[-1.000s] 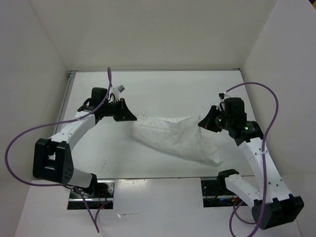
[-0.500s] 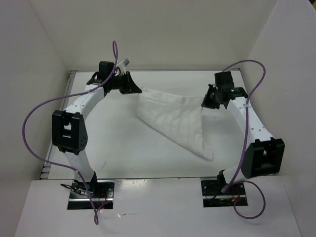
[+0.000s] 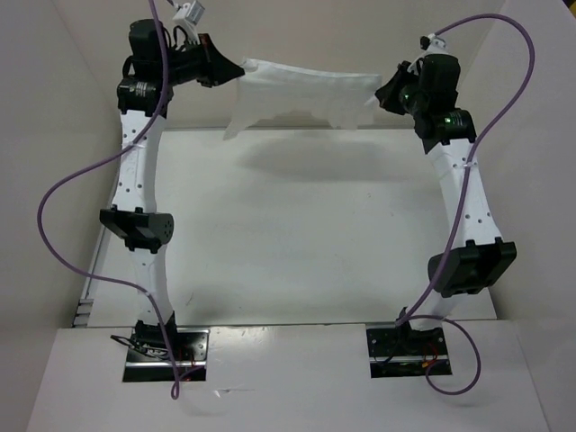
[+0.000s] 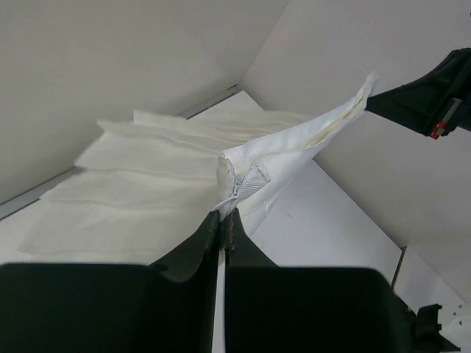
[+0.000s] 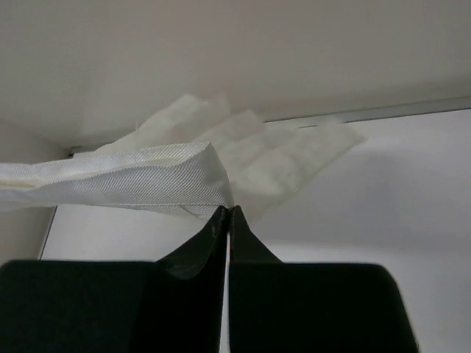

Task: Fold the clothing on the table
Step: Flatten the skirt out

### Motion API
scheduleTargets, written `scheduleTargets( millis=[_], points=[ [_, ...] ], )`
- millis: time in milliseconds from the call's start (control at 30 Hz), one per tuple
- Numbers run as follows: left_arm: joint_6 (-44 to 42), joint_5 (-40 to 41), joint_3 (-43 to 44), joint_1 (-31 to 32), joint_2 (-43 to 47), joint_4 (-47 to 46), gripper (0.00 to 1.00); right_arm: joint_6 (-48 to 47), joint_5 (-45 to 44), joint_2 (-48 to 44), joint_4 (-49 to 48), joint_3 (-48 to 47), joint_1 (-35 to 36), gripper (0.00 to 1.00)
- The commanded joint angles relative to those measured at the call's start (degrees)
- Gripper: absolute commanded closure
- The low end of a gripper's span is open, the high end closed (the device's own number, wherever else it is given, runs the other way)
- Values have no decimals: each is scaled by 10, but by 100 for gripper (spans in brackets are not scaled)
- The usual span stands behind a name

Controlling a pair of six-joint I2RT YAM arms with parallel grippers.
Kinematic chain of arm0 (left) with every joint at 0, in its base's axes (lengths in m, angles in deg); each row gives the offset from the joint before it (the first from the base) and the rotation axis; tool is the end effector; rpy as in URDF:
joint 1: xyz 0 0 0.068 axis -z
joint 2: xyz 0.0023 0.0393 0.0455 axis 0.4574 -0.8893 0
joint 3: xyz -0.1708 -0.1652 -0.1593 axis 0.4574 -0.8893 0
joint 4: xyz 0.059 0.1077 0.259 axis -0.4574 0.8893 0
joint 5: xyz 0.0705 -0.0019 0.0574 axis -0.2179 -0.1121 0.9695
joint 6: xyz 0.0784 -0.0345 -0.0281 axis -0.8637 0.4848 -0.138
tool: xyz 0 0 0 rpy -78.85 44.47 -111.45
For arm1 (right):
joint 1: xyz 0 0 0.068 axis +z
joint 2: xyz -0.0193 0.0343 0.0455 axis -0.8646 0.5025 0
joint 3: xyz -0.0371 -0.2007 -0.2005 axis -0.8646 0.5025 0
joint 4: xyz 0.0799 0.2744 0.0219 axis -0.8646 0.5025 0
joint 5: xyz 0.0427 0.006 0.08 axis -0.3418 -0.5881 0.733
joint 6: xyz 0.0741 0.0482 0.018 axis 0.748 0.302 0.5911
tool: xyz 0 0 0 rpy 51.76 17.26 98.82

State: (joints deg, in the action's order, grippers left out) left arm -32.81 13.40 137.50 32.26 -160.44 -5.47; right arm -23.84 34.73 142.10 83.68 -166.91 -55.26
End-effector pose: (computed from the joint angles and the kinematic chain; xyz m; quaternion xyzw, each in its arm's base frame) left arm 0.5023 -0.0988 0.5310 0.1329 0.7096 -0.4144 0.5541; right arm 0.4373 0.0422 0.4835 0.0801 0.7943 0.1619 0.5800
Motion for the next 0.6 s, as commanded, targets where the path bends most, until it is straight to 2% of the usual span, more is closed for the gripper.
scheduleTargets(
  millis=[0,67,133,167,200,267,300,433,567],
  points=[
    [-67,29,-17,-50,35,80,98,-44,-43,-35,-4,65,-32,100],
    [-77,35,-137,-44,81,72,97,-31,-20,-51,-28,153,-32,100],
    [-66,35,-303,-36,141,-37,97,-31,6,-57,-28,202,-25,100],
    [-48,42,-490,-31,207,-90,97,-26,7,-57,-22,251,-25,100],
    [-12,42,-570,-31,233,-177,97,-19,7,-64,-22,275,-16,100],
    [5,42,-682,-31,269,-205,97,-10,12,-72,2,343,-8,100],
    [13,42,-768,-31,276,-211,97,3,12,-85,10,364,-1,100],
    [21,35,-927,1,311,-236,98,36,18,-137,62,455,4,100],
    [21,50,-992,11,337,-226,98,49,18,-171,119,483,4,100]
  ],
)
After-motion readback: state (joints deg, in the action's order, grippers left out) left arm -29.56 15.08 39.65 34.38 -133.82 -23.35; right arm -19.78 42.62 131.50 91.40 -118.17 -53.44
